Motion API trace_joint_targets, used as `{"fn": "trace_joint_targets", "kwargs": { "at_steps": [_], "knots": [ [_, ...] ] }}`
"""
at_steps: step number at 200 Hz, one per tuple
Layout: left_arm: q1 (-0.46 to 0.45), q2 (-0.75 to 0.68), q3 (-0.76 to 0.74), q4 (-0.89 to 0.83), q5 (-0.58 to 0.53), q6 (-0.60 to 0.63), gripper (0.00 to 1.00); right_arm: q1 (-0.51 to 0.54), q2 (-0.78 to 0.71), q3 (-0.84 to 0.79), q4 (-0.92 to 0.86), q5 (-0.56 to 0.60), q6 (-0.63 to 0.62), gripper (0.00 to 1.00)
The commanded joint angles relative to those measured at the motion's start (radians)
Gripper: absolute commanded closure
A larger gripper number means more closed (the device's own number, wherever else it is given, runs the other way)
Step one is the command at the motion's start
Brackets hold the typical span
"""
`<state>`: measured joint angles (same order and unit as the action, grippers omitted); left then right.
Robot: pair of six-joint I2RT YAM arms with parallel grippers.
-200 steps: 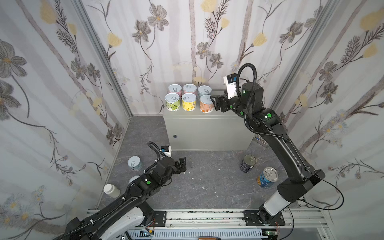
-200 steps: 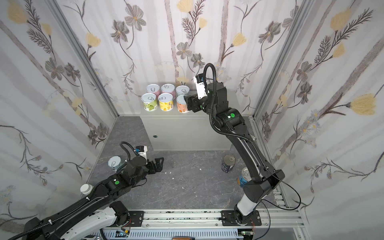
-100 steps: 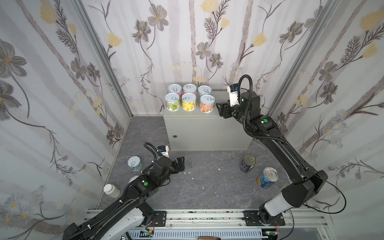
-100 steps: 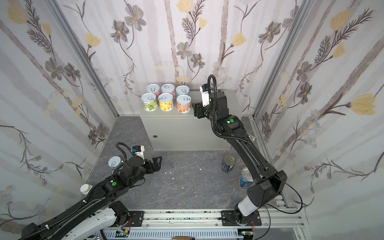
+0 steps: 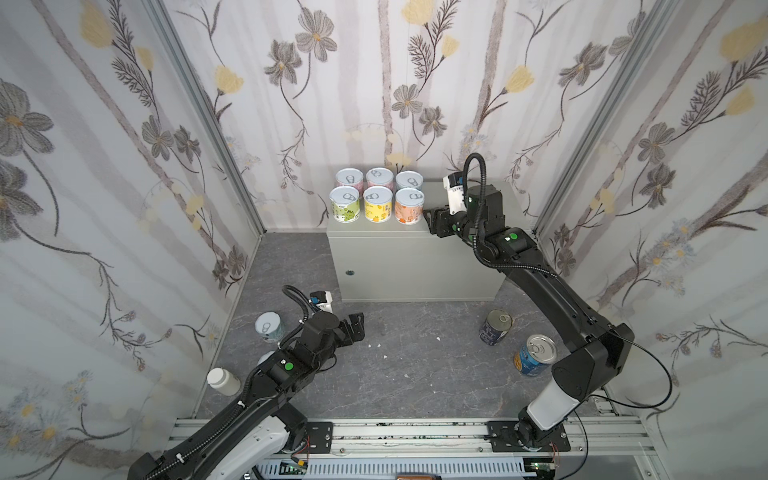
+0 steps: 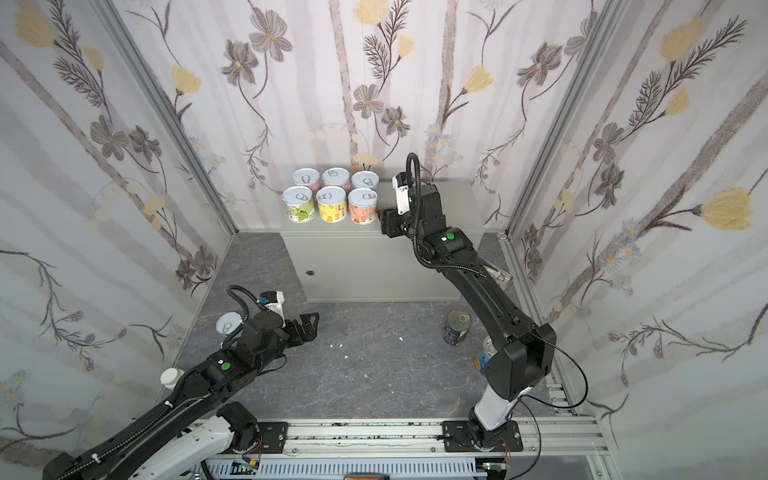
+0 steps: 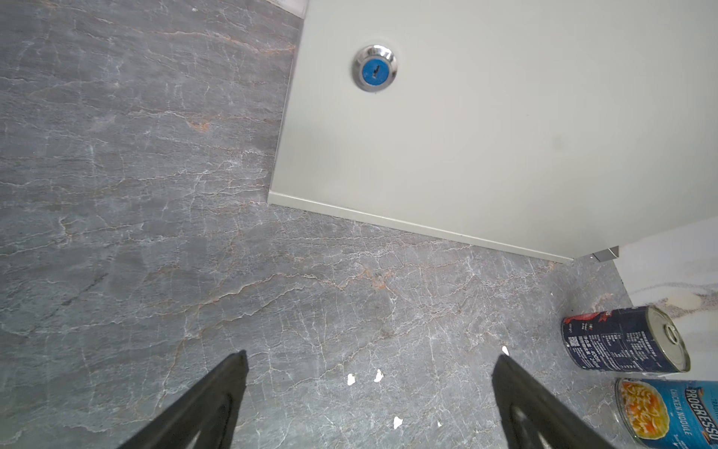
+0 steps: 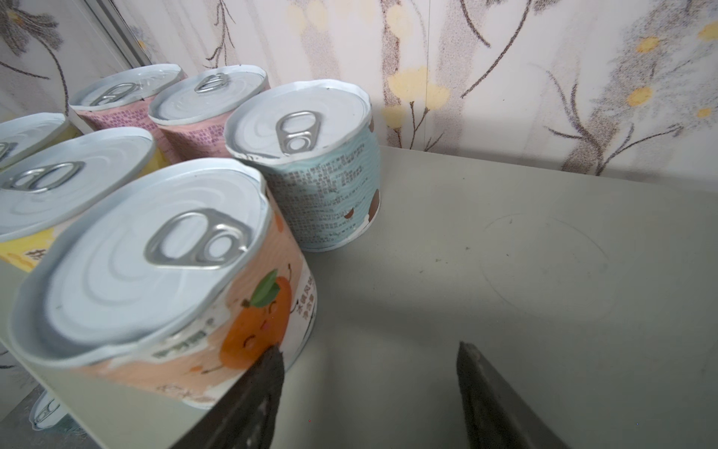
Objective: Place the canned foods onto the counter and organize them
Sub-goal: 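Withdraw the right gripper down while the left gripper reaches toward a pale teal can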
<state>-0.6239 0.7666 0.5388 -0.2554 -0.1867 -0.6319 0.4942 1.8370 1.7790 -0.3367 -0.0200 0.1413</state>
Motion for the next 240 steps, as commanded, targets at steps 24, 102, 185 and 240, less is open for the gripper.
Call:
{"fn": "trace_joint_targets", "kwargs": {
  "at_steps": [24,102,185,240],
  "knots": [
    [0.049,-0.037,0.032,-0.03,0.023,0.0,0.0,-0.002,-0.009,0.01,0.046,-0.003,0.008,0.26],
    [0.223,-0.014,0.227,-0.248,-0.113,0.099,0.0,0.002,-0.25,-0.16,0.101,0.014,0.014,0.19],
    [0.62,0.058,0.265,-0.294,0.015,0.19,0.0,0.065,-0.7,-0.729,0.345,-0.02,0.137,0.0],
    [0.783,0.168,0.336,-0.298,-0.012,0.198,0.0,0.163,-0.88,-1.006,0.435,0.01,0.174,0.0]
  ]
}}
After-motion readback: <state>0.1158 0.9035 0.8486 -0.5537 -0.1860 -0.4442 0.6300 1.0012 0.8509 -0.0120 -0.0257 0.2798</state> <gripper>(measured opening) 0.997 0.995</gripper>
